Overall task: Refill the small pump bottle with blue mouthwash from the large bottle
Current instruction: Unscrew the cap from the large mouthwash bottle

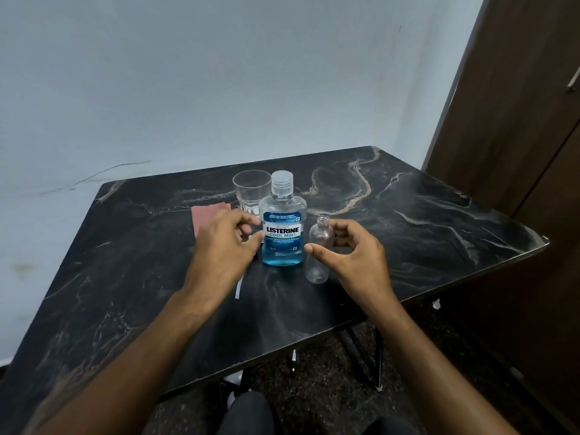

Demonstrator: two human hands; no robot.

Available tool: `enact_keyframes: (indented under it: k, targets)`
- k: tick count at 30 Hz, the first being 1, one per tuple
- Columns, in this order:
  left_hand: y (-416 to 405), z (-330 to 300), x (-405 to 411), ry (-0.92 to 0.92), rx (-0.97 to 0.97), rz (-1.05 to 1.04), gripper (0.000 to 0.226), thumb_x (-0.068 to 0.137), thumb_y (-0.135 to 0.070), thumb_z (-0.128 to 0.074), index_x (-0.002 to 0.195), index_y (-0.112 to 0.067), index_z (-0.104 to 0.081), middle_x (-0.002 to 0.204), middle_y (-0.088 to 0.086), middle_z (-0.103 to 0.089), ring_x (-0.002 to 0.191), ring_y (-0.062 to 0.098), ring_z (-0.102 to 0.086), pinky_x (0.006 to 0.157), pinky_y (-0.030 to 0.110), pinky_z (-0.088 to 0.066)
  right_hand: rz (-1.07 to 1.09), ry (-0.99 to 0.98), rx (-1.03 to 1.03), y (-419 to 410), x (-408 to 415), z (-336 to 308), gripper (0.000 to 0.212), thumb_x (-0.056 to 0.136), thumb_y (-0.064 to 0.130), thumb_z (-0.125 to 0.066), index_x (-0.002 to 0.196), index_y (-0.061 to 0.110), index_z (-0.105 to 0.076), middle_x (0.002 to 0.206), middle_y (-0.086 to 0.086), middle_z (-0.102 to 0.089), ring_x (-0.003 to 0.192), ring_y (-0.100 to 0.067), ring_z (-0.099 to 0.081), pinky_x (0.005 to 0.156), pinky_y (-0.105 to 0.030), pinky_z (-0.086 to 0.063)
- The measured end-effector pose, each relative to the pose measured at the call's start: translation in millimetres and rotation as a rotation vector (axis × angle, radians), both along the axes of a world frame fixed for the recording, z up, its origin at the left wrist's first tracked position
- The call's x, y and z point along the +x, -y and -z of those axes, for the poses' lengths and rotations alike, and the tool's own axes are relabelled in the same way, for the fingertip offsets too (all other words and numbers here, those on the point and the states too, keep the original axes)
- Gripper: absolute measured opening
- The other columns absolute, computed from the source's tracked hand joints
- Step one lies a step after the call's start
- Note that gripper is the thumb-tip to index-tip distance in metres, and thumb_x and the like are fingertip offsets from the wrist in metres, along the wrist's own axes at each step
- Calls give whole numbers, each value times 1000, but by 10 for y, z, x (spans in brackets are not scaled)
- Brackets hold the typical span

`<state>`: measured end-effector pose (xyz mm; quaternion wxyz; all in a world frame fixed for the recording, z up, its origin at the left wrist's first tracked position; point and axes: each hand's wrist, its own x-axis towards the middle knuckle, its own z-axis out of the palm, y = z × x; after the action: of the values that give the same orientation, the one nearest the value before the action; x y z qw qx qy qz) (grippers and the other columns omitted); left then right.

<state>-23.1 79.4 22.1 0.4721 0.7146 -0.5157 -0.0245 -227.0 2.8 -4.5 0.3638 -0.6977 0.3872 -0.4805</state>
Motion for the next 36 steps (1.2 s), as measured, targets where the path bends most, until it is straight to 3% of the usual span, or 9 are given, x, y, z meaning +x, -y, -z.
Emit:
enact_keyframes:
  k: [4, 8, 13, 15, 17, 20, 25, 29, 36]
  targets:
    - [-137, 24, -262, -214, 66, 113, 29, 78, -14, -86, 100, -24, -70, 81, -3, -66, 57, -4, -54, 57, 9, -47, -45, 39, -2, -62, 48, -29, 51, 67, 34, -92, 111, 21, -70, 101, 9, -75, 93, -5, -71, 82, -24, -59]
    - [-176, 81, -384, -365, 176, 270, 50, 68, -18, -92, 111, -28, -68, 94, -6, -71, 69, -1, -63, 69, 16, -55, -118, 84, 14, -102, 86, -56, 50, 66, 28, -93, 110, 20, -71, 102, 4, -76, 94, -13, -72, 85, -32, -60]
    - [-175, 128, -450, -347, 112, 265, 42, 66, -24, -93, 102, -30, -71, 84, -5, -77, 64, 1, -66, 62, 20, -54, -227, 100, 59, -113, 153, -66, 58, 64, 30, -90, 117, 14, -72, 108, -7, -74, 100, -23, -72, 89, -43, -60]
    - [-187, 145, -428, -331, 83, 230, 42, 65, -28, -93, 103, -28, -73, 84, -3, -76, 73, 14, -72, 67, 28, -60, -234, 159, 82, -107, 168, -98, 55, 67, 43, -85, 114, 17, -74, 105, -7, -76, 96, -19, -73, 86, -40, -61]
    - [-209, 153, -388, -319, 53, 190, 41, 65, -31, -93, 100, -34, -73, 82, -5, -75, 73, 13, -72, 67, 26, -60, -158, 202, 61, -65, 194, -134, 51, 71, 49, -82, 111, 20, -74, 102, -5, -75, 90, -14, -71, 79, -32, -58]
    - [-237, 174, -335, -340, 25, 172, 36, 65, -31, -93, 91, -40, -69, 79, -9, -73, 63, 4, -67, 62, 18, -58, -71, 102, 44, 85, 274, -186, 52, 75, 24, -87, 123, 15, -67, 109, -6, -70, 96, -19, -66, 83, -29, -58]
    - [-251, 213, -291, -339, 33, 163, 32, 69, -27, -92, 87, -38, -69, 73, -20, -71, 57, -2, -61, 58, 15, -52, -264, -10, 118, 187, 451, -289, 60, 74, -1, -84, 129, 6, -61, 117, -8, -72, 112, -22, -67, 90, -25, -57]
    - [-241, 246, -213, -304, 35, 126, 31, 69, -30, -92, 91, -36, -70, 75, -14, -73, 62, 4, -67, 60, 18, -55, -297, 90, 214, 245, 449, -325, 47, 74, -4, -82, 117, -2, -64, 112, -15, -74, 108, -28, -71, 93, -38, -59]
    - [-114, 213, -132, -261, 54, 75, 31, 72, -28, -90, 95, -32, -69, 77, -6, -73, 68, 9, -71, 65, 23, -60, -310, 143, 237, 329, 163, -295, 43, 70, -1, -84, 108, 6, -67, 105, -10, -77, 98, -20, -74, 84, -31, -61]
